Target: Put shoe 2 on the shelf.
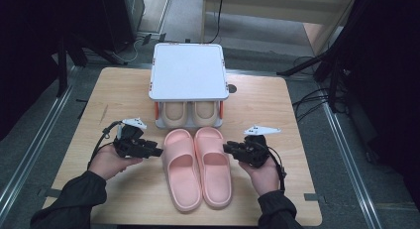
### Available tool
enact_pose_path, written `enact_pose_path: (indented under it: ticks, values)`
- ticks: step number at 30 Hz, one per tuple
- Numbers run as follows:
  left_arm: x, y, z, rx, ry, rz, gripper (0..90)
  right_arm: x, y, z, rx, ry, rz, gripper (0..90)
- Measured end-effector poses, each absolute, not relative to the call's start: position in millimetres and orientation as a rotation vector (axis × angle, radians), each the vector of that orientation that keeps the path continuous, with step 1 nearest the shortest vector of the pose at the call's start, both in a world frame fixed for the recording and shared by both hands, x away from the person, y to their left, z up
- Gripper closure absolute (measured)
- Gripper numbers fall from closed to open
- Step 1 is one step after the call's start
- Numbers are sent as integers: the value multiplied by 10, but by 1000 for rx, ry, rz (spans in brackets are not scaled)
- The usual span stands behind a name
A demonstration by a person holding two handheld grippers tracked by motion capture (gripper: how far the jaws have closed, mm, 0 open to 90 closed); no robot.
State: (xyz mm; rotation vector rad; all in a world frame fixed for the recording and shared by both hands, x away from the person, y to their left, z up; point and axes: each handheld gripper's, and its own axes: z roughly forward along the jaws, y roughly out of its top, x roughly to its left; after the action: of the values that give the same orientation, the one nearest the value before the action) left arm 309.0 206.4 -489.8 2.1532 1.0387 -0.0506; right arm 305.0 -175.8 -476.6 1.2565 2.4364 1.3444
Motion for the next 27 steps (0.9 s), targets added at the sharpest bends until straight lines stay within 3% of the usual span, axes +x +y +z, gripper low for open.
enact_pose_path:
  ticks: [27]
  values:
    - [3102,2123,-4889,2147,1043,-35,498,2604,-1336,-4807,1148,2513,1371,633]
